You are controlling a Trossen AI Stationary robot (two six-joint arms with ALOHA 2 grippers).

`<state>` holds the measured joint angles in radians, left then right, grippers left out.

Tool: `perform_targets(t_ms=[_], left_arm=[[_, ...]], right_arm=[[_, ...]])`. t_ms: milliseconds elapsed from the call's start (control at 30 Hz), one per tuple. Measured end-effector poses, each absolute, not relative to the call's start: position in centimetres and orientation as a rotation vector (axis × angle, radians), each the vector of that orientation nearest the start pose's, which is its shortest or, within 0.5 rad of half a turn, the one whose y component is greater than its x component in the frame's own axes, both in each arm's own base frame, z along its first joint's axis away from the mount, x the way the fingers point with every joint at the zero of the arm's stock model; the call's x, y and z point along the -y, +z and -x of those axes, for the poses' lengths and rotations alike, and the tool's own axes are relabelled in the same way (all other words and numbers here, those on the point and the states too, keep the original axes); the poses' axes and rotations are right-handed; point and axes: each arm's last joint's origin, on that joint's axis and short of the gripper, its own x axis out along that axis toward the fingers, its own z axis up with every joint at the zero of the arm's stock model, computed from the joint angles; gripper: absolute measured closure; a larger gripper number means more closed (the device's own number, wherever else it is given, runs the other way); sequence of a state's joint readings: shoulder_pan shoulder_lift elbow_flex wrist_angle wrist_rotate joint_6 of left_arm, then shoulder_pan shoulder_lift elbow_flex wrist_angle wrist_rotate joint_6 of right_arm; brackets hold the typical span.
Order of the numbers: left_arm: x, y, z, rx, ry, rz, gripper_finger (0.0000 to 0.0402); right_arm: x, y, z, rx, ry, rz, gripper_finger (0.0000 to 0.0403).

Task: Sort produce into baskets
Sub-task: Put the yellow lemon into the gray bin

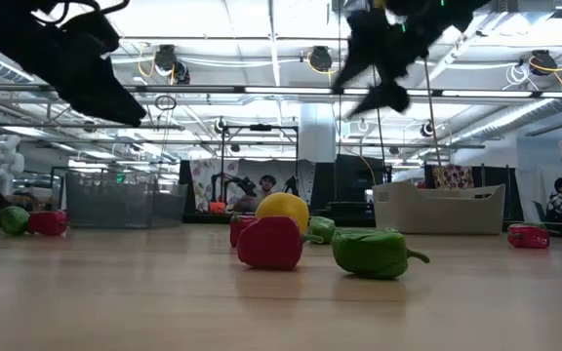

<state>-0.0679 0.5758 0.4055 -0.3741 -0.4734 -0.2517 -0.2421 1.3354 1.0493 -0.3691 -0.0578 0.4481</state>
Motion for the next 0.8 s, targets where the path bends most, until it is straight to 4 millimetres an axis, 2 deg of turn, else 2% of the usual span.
perform_targets(t_ms=[100, 233, 400, 500, 633, 800], left_arm=[[-0.2, 21.9, -13.4, -0.455, 0.359, 0.093, 0.0092], [0.0, 22.2, -13.6, -0.43, 0.296, 0.099, 0.0092], [0.0, 22.0, -13.8, -0.446, 0.299, 0.095, 0.0092], [0.0, 21.9, -13.9, -0.456, 0.302, 0.092, 0.0092], [0.0, 21.9, -14.2, -0.451, 0.3, 0.084, 0.0092], [0.0, 21.9, -14.5, -0.448, 0.297, 0.077, 0.0092]], right_arm=[[4.2, 29.9, -29.4, -0.542, -0.219, -0.471, 0.0088], [1.3, 29.5, -31.4, -0.558, -0.279, -0.455, 0.0088], [-1.6, 28.3, -34.4, -0.686, -0.314, -0.445, 0.0089], [-3.2, 27.9, -36.4, -0.79, -0.283, -0.369, 0.0089], [-4.6, 27.8, -38.5, -0.887, -0.23, -0.241, 0.0089], [-5.3, 26.8, -40.7, -0.918, -0.236, -0.239, 0.0089]])
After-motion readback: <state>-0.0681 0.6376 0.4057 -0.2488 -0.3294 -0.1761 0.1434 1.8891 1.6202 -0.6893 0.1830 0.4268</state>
